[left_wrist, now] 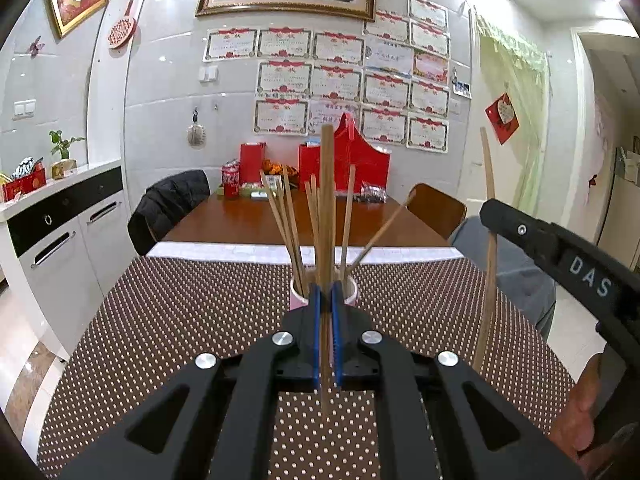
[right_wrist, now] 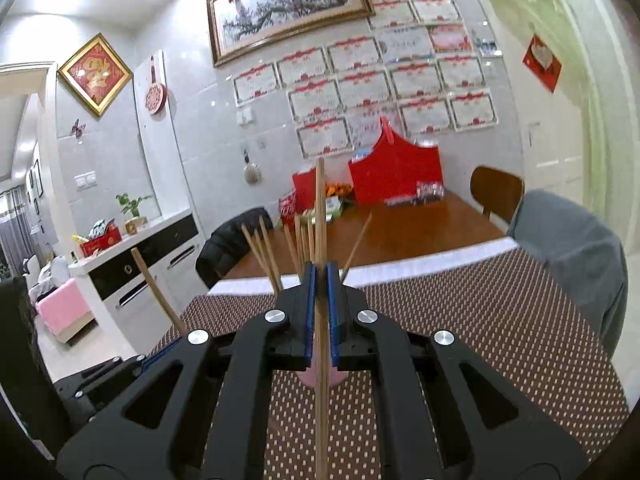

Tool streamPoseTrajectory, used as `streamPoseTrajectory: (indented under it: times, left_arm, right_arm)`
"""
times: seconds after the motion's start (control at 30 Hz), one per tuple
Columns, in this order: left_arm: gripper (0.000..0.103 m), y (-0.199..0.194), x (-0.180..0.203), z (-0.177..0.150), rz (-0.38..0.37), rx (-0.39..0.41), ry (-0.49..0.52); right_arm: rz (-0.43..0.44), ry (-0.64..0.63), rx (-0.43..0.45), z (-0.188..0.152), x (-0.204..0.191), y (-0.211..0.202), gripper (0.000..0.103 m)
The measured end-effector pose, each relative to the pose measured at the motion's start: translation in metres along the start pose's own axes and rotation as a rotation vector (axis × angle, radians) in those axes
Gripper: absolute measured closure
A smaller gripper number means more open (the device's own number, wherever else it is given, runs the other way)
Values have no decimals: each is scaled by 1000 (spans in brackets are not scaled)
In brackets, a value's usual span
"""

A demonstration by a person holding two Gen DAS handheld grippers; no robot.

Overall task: Organize utensils
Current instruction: 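Lift both held chopsticks upright and carry them over the pink cup, then lower both chopsticks into the pink cup and open both grippers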

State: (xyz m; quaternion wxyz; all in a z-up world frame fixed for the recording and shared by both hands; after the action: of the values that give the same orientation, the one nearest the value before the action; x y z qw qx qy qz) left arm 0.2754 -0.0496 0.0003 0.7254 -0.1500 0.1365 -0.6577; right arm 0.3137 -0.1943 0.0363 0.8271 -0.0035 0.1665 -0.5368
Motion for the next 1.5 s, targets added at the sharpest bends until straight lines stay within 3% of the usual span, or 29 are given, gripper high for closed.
streamPoseTrajectory:
  times: [0.37, 0.67, 0.9, 1.13, 1.43, 1.5]
  left_arm:
    - [97, -10, -3, 72, 42, 140, -10]
    - [97, 14, 0, 103, 49, 171, -16]
    - [97, 53, -1, 102, 57, 119, -18]
    - [97, 95, -4, 88, 55, 38, -17]
    - [97, 136, -4, 53, 43, -49, 24]
    - [96, 145, -5, 43, 68, -72, 42]
  right_arm:
    - [-37, -47, 118, 59, -6, 22, 97]
    - [-35, -53, 182, 91, -3, 57, 97]
    - [26, -52, 234, 97, 4, 96, 97]
    - [82, -41, 260, 81, 19, 127, 97]
    - [99, -22, 115, 32, 30, 159, 97]
    - [84, -35, 81, 21, 31, 162, 97]
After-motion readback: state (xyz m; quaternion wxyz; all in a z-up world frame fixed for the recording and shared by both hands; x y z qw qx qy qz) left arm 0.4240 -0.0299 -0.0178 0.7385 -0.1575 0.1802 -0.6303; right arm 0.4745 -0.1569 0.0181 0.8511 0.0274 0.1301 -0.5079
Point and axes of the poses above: each gripper's, at about its wrist camera, not at the fingertips, and y roughly the way its jaws point, x to its right, z to its top, the point moved 8 cm from there along y, roughly the way its jaws point, and after that the axes turned 10 degrees about z, right-handed, at the moved point
